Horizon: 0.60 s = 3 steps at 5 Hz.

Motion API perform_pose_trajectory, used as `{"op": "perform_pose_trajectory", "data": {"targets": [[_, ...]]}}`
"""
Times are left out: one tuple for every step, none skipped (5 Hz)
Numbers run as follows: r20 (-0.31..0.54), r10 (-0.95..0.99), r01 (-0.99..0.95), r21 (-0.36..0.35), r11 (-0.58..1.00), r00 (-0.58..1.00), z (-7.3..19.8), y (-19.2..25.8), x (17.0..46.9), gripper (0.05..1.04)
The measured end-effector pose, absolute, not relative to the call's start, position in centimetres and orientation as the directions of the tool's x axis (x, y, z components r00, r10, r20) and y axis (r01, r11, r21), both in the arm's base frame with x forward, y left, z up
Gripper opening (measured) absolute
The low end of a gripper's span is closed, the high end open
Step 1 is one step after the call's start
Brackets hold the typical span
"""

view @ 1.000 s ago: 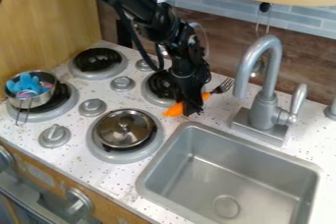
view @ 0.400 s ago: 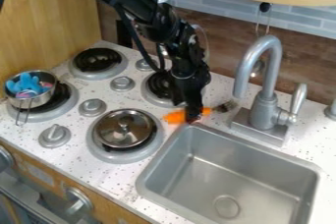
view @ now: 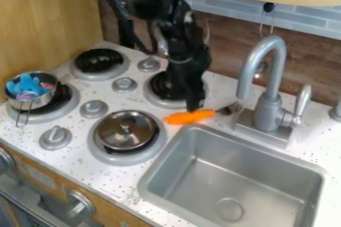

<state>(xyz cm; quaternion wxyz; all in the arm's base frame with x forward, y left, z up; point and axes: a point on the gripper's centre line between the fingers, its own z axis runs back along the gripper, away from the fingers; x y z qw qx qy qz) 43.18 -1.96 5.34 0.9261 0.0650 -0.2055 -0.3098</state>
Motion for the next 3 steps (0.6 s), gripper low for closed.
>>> {"op": "perform_pose_trajectory", "data": {"targets": [[0.389,-0.58,0.507,0.281,0.815,0.716,8.6,-0.3,40.9,1.005],[0.374,-0.587,0.487,0.333,0.807,0.718,9.8,1.3,38.0,1.005],[0.311,-0.578,0.461,0.376,0.804,0.755,9.1,2.7,35.6,1.005]]}}
